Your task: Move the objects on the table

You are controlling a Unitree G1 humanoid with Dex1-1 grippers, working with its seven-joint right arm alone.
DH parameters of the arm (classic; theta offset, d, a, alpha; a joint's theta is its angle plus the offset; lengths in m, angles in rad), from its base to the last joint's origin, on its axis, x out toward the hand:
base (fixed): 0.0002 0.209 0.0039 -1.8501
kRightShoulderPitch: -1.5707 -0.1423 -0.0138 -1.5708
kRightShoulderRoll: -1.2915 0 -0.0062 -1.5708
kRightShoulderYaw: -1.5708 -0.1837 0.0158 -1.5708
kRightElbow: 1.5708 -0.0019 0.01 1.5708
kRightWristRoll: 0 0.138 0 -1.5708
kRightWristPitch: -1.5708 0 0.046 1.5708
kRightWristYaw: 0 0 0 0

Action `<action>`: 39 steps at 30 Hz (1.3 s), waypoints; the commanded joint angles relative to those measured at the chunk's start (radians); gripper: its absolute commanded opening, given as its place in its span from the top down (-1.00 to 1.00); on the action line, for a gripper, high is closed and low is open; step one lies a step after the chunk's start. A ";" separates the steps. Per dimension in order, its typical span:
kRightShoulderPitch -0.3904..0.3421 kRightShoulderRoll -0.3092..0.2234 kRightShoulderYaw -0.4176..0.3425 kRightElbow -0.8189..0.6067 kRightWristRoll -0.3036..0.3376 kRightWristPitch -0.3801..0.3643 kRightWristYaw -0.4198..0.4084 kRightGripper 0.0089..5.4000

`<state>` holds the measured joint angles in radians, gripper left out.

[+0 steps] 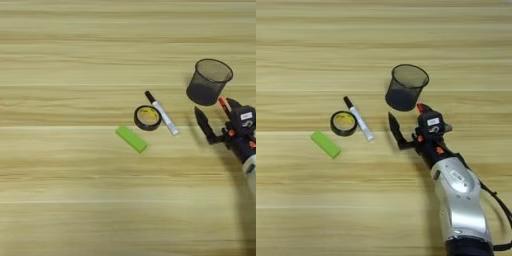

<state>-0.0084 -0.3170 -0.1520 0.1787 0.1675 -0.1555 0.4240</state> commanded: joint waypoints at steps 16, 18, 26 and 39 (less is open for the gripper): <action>-0.049 0.019 0.099 -0.030 -0.040 0.012 0.043 -0.99; -0.046 0.018 0.099 -0.025 -0.042 0.012 0.044 -0.99; -0.044 0.016 0.087 0.015 -0.047 0.004 0.042 -0.99; -0.062 0.023 0.103 0.071 -0.075 -0.007 0.050 -0.99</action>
<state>-0.0122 -0.2754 -0.0458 0.2805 0.1017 -0.1400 0.4876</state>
